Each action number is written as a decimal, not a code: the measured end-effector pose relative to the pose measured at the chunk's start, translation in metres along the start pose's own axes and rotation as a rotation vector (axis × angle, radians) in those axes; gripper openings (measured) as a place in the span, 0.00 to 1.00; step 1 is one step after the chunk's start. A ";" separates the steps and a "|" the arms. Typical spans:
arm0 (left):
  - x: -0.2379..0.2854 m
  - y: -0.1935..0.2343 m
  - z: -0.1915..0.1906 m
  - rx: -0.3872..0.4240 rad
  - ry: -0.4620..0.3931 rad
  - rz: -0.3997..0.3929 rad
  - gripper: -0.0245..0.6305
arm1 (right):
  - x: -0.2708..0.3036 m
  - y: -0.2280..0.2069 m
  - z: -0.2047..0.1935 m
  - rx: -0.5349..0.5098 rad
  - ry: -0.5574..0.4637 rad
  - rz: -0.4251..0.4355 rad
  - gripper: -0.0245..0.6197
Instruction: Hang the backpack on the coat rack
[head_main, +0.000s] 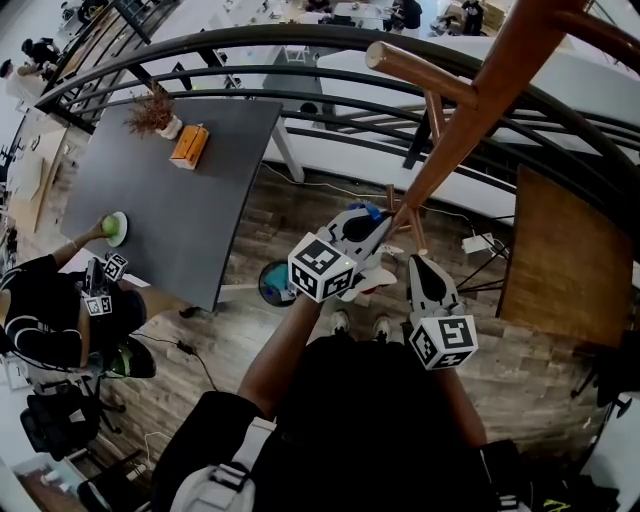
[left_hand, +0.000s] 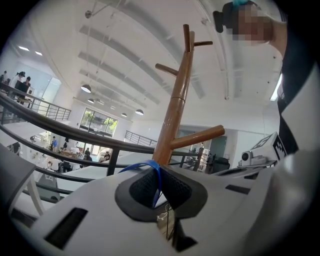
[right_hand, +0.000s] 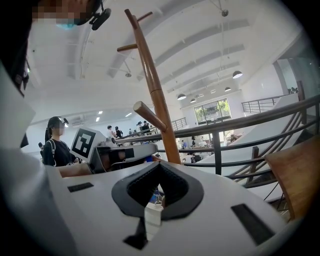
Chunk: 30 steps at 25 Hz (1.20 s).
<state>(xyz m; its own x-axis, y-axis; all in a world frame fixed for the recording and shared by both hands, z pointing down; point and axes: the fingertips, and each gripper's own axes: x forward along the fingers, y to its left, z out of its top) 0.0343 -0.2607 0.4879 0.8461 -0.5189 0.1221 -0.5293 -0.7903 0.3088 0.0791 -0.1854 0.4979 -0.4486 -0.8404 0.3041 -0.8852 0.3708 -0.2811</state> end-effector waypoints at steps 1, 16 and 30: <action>0.001 -0.001 -0.001 0.000 0.004 -0.003 0.05 | 0.000 -0.001 0.000 0.001 -0.001 -0.003 0.06; 0.008 -0.011 -0.026 -0.033 0.033 -0.024 0.06 | -0.003 -0.003 -0.002 0.010 -0.002 -0.007 0.05; 0.015 -0.020 -0.044 -0.054 0.053 -0.041 0.06 | -0.013 -0.007 -0.007 0.015 -0.004 -0.026 0.06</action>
<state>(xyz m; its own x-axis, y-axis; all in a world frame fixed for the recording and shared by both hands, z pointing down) 0.0600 -0.2386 0.5247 0.8698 -0.4677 0.1574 -0.4913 -0.7910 0.3647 0.0903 -0.1741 0.5022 -0.4252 -0.8510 0.3082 -0.8945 0.3430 -0.2867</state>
